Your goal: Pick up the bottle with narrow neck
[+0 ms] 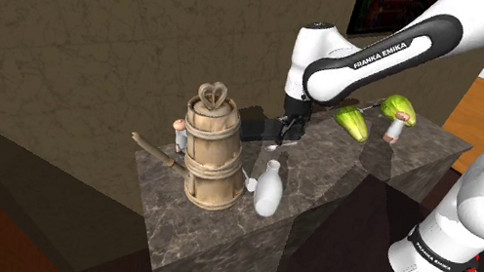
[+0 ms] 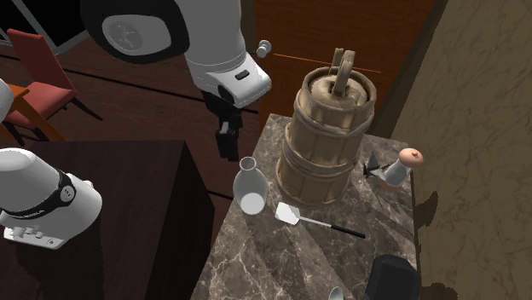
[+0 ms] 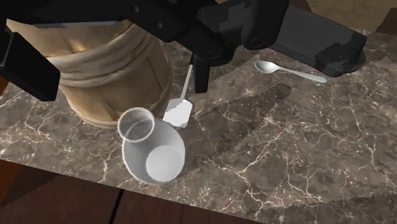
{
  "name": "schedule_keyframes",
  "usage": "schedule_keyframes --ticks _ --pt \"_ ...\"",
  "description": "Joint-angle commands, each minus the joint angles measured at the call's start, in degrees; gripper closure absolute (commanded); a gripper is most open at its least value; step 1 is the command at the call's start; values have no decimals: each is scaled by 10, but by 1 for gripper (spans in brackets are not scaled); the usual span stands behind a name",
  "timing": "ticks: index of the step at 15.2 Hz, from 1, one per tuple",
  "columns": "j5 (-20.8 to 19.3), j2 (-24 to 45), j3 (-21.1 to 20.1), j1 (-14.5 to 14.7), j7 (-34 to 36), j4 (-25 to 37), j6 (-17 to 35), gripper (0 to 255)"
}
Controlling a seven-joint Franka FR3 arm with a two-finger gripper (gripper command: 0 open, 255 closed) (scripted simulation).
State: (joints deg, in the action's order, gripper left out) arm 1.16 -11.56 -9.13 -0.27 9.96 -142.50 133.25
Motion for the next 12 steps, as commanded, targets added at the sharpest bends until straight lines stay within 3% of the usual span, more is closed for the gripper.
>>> schedule_keyframes --ticks 1,7,12 --pt "-5 44 -5 0 12 3 31 0" --pt "-29 177 -12 4 54 35 102 0" --pt "-42 219 -8 7 65 37 138 0"
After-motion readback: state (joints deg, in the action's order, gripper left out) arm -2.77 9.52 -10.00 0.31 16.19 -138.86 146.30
